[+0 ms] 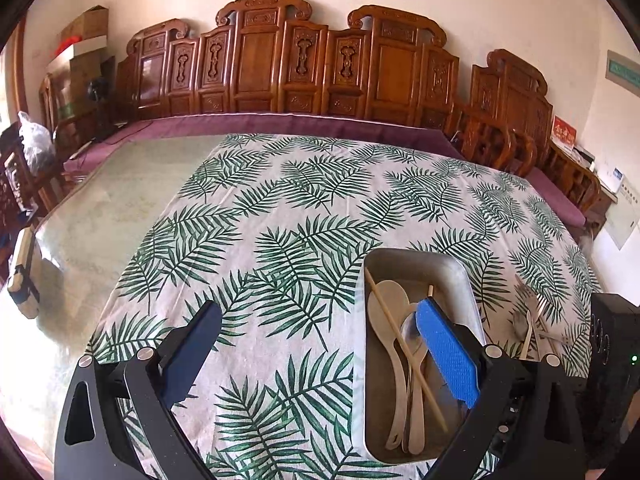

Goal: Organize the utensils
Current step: 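Lower the wooden chopstick into the tray and open right tool, then move both tools back to the remaining fork and chopstick, then grasp the metal fork with left tool while right tool grasps the white plastic fork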

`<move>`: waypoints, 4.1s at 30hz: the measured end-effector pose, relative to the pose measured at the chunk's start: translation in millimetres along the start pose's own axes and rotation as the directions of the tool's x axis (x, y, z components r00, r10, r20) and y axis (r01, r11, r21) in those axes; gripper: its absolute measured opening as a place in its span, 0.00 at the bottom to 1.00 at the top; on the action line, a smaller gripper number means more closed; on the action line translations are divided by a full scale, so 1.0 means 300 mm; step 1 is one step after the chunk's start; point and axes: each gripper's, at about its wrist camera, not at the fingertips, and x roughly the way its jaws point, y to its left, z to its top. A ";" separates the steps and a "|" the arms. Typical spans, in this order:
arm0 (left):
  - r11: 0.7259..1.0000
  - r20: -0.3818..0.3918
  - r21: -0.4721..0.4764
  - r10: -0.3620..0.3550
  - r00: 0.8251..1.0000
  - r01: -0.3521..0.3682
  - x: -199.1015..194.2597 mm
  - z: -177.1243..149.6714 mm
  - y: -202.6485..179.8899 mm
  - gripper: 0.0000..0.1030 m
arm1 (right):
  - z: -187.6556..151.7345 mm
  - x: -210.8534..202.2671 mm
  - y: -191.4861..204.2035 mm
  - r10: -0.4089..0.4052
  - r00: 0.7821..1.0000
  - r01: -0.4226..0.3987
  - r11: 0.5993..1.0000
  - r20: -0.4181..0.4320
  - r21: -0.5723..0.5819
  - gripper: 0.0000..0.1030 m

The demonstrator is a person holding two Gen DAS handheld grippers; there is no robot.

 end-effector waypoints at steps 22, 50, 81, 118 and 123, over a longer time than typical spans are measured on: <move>0.989 0.011 0.106 -0.106 0.994 0.104 -0.026 -0.027 -0.255 0.91 | -0.058 -0.421 -0.242 -0.235 0.952 0.266 0.952 0.195 -0.150 0.11; 0.946 -0.067 0.238 -0.208 0.976 0.218 -0.011 -0.156 -0.551 0.91 | -0.147 -0.342 -0.569 -0.390 0.915 0.401 0.909 0.107 -0.114 0.23; 0.930 -0.284 0.303 -0.121 0.951 0.209 0.300 -0.254 -0.982 0.30 | -0.143 -0.481 -0.743 -0.358 0.920 0.359 0.933 0.158 0.024 0.26; 0.931 -0.258 0.238 -0.215 0.942 0.278 0.146 -0.209 -0.811 0.06 | -0.098 -0.387 -0.694 -0.291 0.944 0.293 0.956 0.153 0.014 0.33; 0.924 -0.241 0.247 -0.234 0.942 0.293 0.124 -0.201 -0.784 0.06 | -0.049 -0.334 -0.700 -0.267 0.950 0.267 0.963 0.165 0.018 0.38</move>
